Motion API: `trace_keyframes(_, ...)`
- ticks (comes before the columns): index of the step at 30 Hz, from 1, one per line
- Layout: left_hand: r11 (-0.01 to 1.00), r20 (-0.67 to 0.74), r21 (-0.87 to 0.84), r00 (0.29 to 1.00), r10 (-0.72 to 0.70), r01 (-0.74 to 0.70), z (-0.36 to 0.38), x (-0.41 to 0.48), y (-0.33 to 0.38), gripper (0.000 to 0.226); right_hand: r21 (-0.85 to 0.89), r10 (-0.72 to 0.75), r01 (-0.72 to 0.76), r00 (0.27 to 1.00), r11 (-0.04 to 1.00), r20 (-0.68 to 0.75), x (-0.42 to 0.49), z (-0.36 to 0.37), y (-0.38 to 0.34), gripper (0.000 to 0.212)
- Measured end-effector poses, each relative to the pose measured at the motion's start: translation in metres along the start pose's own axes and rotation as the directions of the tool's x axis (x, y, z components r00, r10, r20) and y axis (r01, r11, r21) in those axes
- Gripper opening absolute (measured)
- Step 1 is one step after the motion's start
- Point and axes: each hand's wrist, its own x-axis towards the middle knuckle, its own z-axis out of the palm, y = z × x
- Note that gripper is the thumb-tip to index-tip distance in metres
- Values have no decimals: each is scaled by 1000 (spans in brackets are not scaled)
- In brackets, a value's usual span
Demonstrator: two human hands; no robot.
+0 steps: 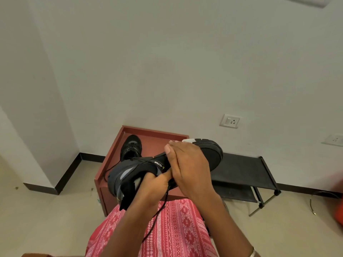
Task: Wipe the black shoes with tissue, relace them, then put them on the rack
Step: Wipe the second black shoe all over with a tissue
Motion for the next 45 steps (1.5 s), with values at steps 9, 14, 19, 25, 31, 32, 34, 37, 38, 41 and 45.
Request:
trace_keyframes(9, 986, -31, 126, 993, 115, -111, -11, 15, -11, 20, 75, 359, -352, 919, 933, -161, -11, -5, 39, 47)
trace_keyframes(14, 934, -25, 316, 982, 186, -169, -9, 19, -19, 30, 97, 252, -242, 962, 965, -102, -16, 6, -1, 54)
trace_keyframes(19, 904, -53, 373, 968, 246, -209, -11, 20, -20, 35, 138, 62, -47, 992, 989, -109, -21, 9, 16, 47)
trace_keyframes(25, 933, -84, 329, 979, 186, -149, -11, 16, -15, 32, 299, 473, -405, 857, 864, -205, -25, 10, 47, 52)
trace_keyframes(31, 912, -71, 409, 995, 66, -31, -3, 16, -17, 15, 241, 242, -198, 955, 950, -171, -18, 12, -4, 51)
trace_keyframes(32, 908, -75, 419, 995, 63, -26, -4, 16, -17, 16, 236, 170, -130, 972, 963, -161, -19, 13, -7, 51)
trace_keyframes(34, 918, -55, 395, 996, 77, -49, -6, 18, -18, 11, 211, 59, -24, 985, 977, -161, -19, 14, 3, 49)
trace_keyframes(37, 946, -95, 319, 990, 101, -66, -8, 14, -14, 19, 214, 147, -100, 966, 972, -214, -19, 12, 37, 45)
trace_keyframes(38, 953, -116, 301, 990, 83, -44, -8, 13, -13, 22, 238, 244, -189, 943, 953, -227, -21, 11, 45, 45)
trace_keyframes(41, 960, -148, 278, 989, 23, 19, -10, 14, -12, 26, 330, 479, -397, 850, 857, -222, -26, 14, 51, 49)
trace_keyframes(45, 945, -127, 326, 990, 56, -12, -8, 14, -13, 32, 309, 464, -391, 860, 867, -213, -27, 16, 22, 54)
